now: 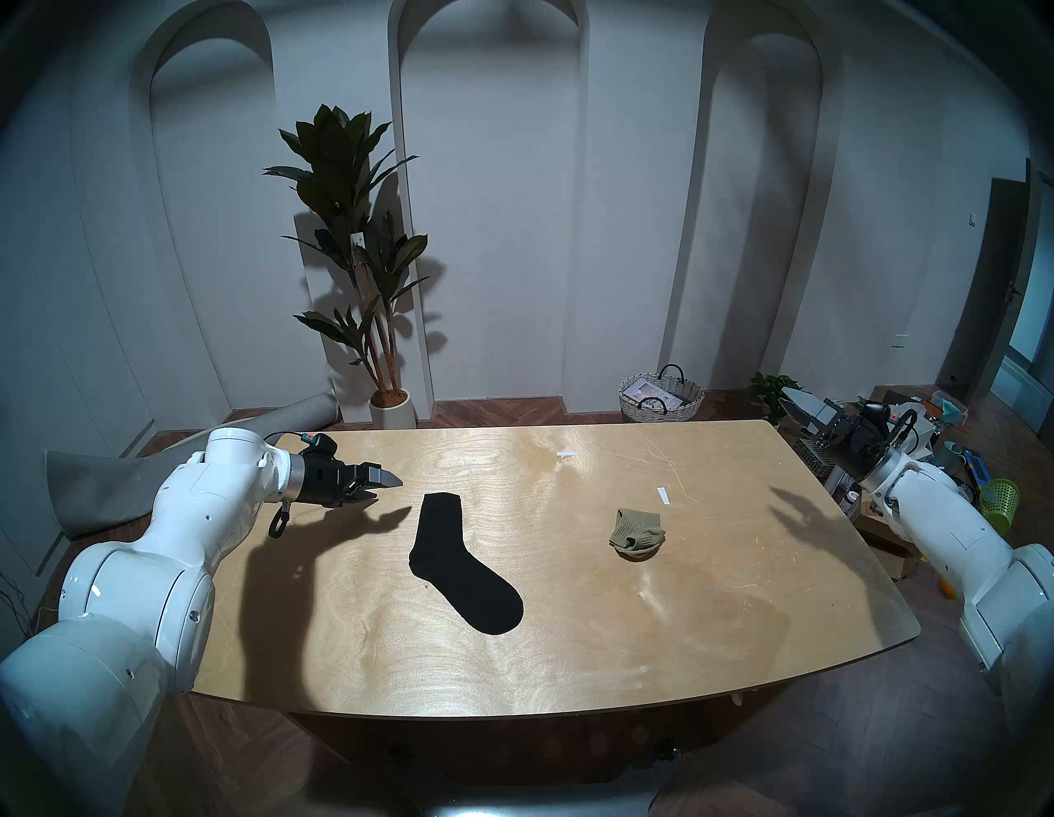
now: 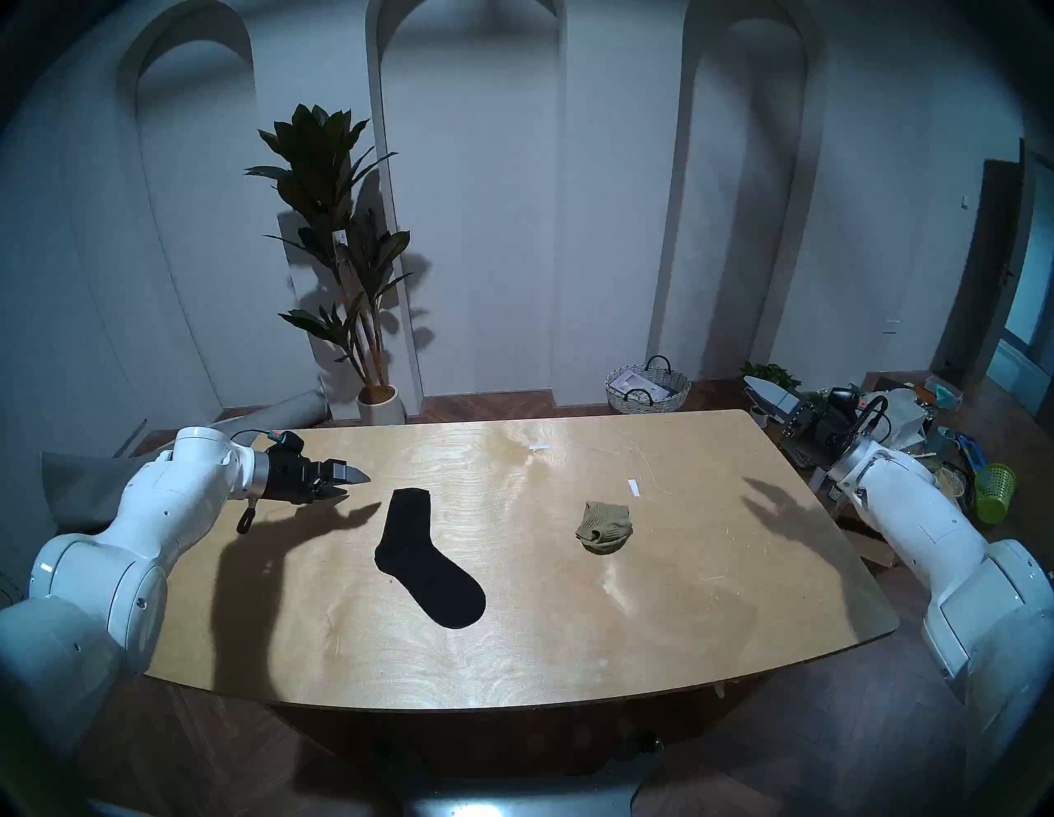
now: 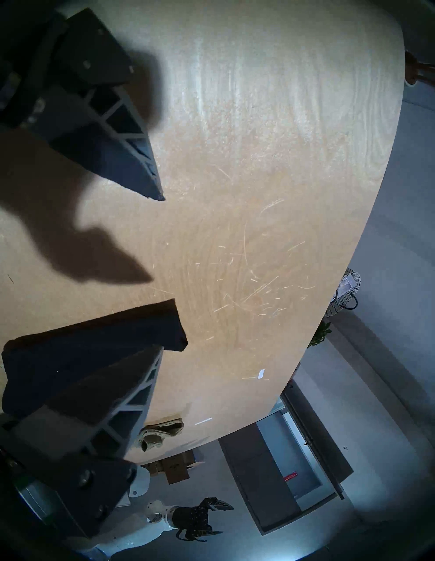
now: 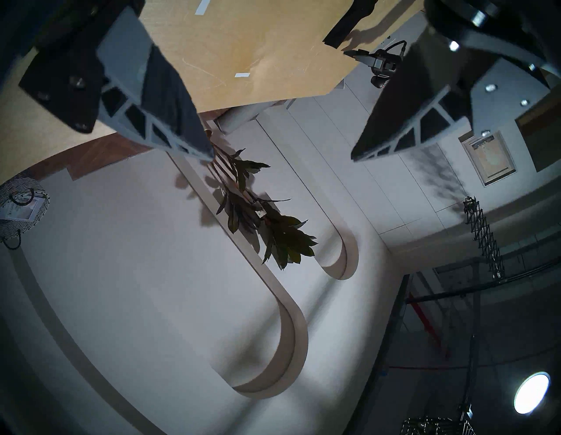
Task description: Fold socks in half once and place them neatly on the table
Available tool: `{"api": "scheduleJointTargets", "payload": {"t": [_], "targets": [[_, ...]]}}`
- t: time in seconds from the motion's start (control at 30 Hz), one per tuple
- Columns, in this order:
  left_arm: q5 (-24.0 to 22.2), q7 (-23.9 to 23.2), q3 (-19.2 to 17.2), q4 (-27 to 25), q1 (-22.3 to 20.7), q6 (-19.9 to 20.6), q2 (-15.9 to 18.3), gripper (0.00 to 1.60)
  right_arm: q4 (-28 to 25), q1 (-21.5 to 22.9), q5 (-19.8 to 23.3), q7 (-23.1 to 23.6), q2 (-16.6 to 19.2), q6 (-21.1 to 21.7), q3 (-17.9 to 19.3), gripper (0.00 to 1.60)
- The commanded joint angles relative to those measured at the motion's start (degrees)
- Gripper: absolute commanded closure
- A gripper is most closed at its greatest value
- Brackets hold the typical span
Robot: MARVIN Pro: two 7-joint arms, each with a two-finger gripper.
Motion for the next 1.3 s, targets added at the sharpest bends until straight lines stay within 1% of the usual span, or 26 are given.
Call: {"api": "scheduleJointTargets", "payload": {"t": [0.0, 0.33, 0.63, 0.9, 0.97, 1.27], "targets": [[0.6, -0.7, 0.9, 1.6, -5.4, -1.0, -1.9, 0.0, -2.2, -0.1, 0.8, 0.0, 1.2, 0.3, 0.9, 0.0], [2.6, -1.2, 2.9, 6.2, -7.4, -2.9, -3.6, 0.0, -4.4, -1.8, 1.6, -0.3, 2.1, 1.6, 1.5, 0.0], [3.5, -2.0, 3.7, 9.5, -8.8, -4.6, -4.9, 0.0, -6.5, -3.4, 2.1, -0.7, 3.0, 2.2, 2.0, 0.0], [5.0, -4.3, 5.6, 11.0, -9.7, -5.2, -6.7, 0.0, -8.2, -5.0, 3.0, -1.3, 3.8, 2.6, 2.8, 0.0], [5.8, -4.4, 6.5, 11.5, -9.9, -5.4, -7.1, 0.0, -8.6, -5.5, 3.4, -1.7, 4.0, 2.6, 3.1, 0.0], [7.2, -5.2, 8.0, 13.6, -11.1, -5.9, -8.8, 0.0, -9.5, -7.2, 4.8, -3.0, 4.4, 3.0, 4.3, 0.0]]}}
